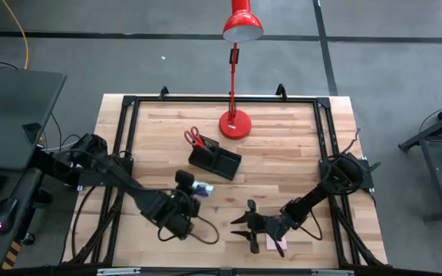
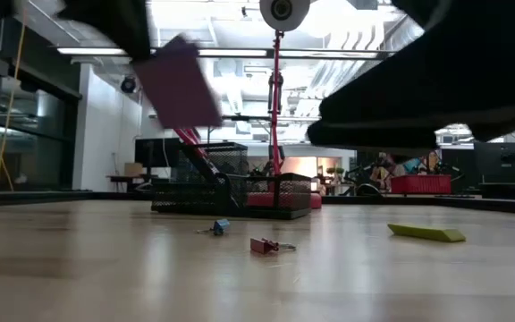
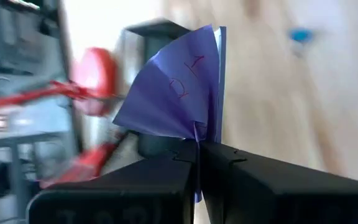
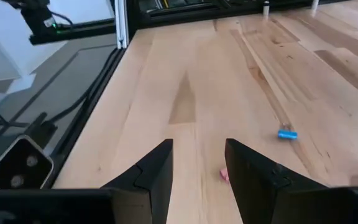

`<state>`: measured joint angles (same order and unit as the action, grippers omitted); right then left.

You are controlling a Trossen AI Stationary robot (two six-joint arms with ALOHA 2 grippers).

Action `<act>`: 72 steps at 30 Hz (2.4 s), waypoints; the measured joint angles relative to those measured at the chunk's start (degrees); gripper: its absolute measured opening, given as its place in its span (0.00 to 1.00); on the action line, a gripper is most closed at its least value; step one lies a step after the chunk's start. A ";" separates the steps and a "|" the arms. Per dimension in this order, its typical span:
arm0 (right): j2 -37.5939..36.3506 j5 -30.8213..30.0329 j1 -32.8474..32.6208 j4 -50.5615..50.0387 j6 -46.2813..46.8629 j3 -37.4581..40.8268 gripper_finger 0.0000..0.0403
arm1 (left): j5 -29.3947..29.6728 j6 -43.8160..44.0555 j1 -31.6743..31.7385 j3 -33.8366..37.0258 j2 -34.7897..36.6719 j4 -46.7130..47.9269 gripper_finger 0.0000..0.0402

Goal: Pick and place office supplies into organizer
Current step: Put the purple sticky note into the desk organizer

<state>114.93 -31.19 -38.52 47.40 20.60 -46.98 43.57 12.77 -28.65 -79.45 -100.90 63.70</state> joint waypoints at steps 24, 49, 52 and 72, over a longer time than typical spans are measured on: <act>0.00 -5.42 -2.78 -2.41 0.11 0.00 0.35 | -17.00 -27.88 28.84 -6.35 -0.46 -16.63 0.00; 0.00 -6.50 -2.73 -2.63 0.44 0.00 0.35 | -26.06 -33.79 33.85 5.86 -4.38 -27.55 0.00; 0.11 -7.38 -2.73 -2.54 0.50 0.00 0.35 | -24.93 -33.78 33.90 5.77 -6.80 -28.49 0.00; 0.26 -7.68 -2.71 -4.03 2.52 0.00 0.35 | -21.96 -30.64 33.84 5.39 -9.29 -27.46 0.30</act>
<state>115.20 -38.87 -41.23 43.37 23.13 -46.98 21.61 -17.87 5.19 -74.06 -110.19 36.25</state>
